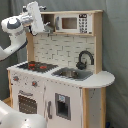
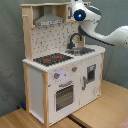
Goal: Play with the kitchen
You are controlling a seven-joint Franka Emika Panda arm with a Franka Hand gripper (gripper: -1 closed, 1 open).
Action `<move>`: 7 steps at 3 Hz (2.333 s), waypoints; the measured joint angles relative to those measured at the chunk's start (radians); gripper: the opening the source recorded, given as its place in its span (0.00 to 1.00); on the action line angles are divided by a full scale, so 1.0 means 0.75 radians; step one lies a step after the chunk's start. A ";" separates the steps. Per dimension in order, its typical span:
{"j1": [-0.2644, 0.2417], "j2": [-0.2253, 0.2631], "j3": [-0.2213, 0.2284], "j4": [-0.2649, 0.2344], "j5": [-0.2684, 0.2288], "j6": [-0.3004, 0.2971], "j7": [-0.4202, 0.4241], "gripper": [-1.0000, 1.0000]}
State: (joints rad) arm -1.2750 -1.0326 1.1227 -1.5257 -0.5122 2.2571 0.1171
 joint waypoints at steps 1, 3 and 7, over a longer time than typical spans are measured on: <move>0.130 -0.011 0.004 -0.037 -0.006 -0.009 -0.039 1.00; 0.317 -0.061 0.010 -0.213 -0.082 -0.013 -0.043 1.00; 0.511 -0.304 0.187 -0.369 -0.106 0.147 -0.255 1.00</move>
State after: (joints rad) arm -0.8920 -1.2604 1.2630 -1.8028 -0.5917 2.3676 -0.0746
